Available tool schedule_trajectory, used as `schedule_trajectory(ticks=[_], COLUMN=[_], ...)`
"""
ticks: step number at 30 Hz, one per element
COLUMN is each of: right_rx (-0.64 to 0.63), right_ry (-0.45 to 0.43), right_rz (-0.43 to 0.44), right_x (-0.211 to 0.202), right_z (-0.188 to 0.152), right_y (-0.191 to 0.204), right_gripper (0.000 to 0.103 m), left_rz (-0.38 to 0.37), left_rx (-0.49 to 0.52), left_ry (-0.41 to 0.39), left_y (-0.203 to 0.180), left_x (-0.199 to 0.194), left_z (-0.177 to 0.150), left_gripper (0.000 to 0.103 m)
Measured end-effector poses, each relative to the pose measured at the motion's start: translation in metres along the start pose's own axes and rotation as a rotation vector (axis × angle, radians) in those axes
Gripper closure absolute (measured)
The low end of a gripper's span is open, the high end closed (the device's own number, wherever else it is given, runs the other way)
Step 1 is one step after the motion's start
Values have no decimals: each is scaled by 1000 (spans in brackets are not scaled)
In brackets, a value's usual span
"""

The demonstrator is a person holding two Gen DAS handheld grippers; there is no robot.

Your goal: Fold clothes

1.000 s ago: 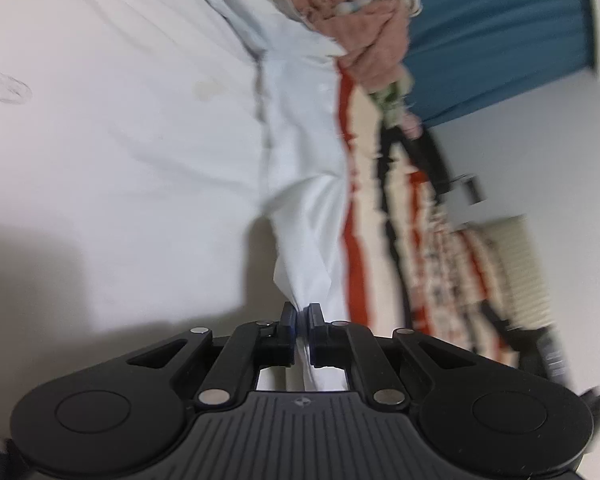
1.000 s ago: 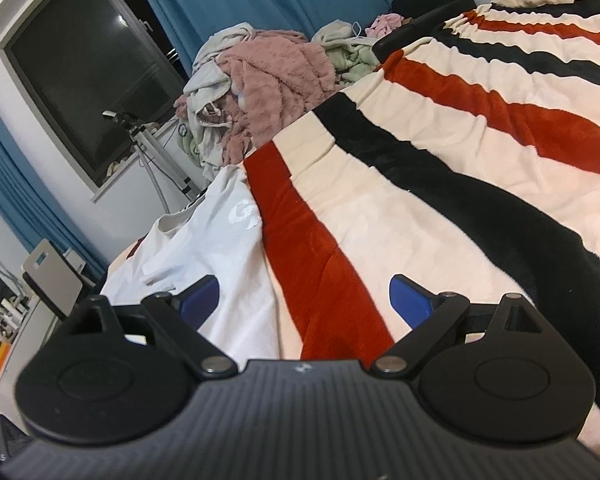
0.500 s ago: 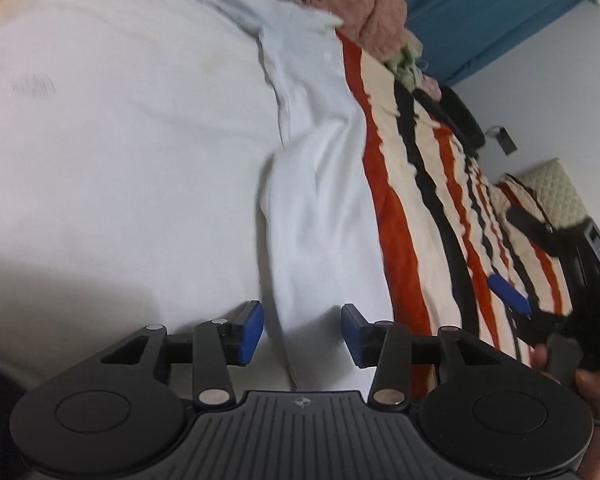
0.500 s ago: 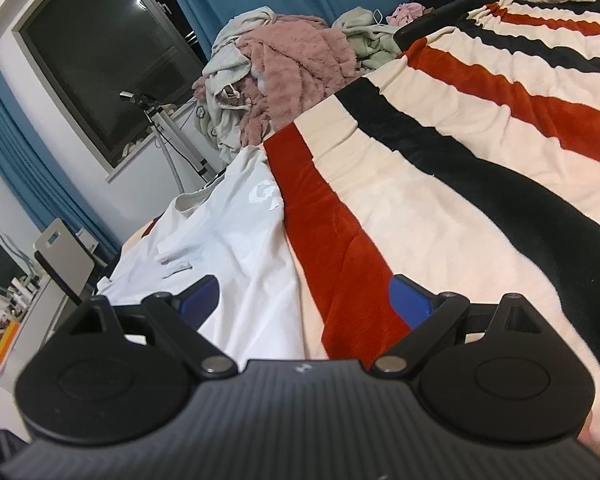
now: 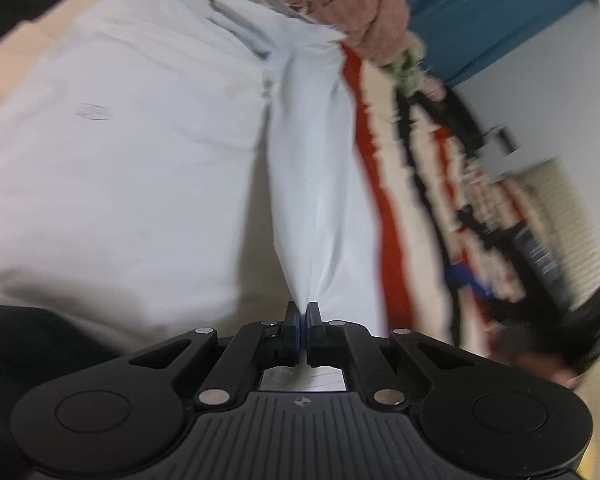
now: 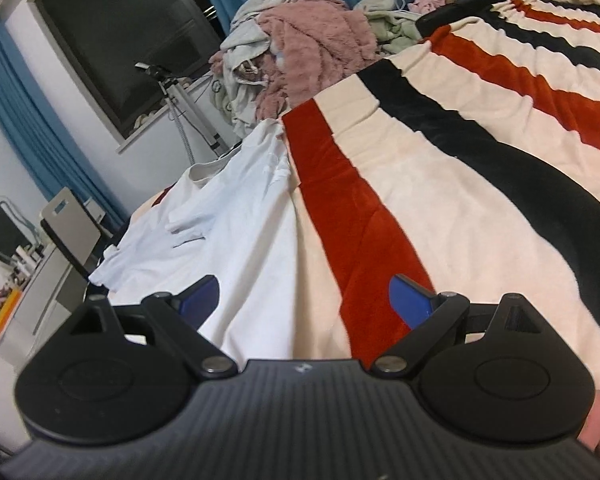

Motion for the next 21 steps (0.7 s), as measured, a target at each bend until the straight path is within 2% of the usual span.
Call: schedule_trajectory(ticks=[3, 5, 9, 12, 16, 19, 21], right_rx=[-25, -31, -64, -119, -166, -172, -179], right_ry=[10, 16, 4, -31, -105, -114, -91], right_rz=[-8, -10, 3, 15, 23, 28, 8], right_x=[-1, -4, -13, -15, -11, 4, 18], right_z=[-4, -7, -4, 14, 39, 41, 35], right_y=[5, 7, 18, 35, 54, 55, 49], right_gripper=[10, 10, 10, 10, 10, 10, 10], left_rz=[25, 17, -30, -7, -5, 2, 12], left_rx=[-5, 10, -33, -47, -76, -95, -105], left_ry=[48, 50, 19, -11, -133, -222, -276], left_y=[6, 4, 11, 17, 29, 43, 51], left_x=[16, 14, 0, 5, 25, 51, 82], left_z=[-10, -7, 6, 41, 110, 164, 202], left_gripper=[100, 97, 61, 49, 40, 39, 39])
Point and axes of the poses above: each gripper's, at about its wrist camera, not at the fingertips, and x roughly the way its jaws point, y to its left, z to its top, the point moved 6 cm from there along x, roughly the way its jaws point, and after that the axes turned 13 degrees about -z, right-handed, at the moved point
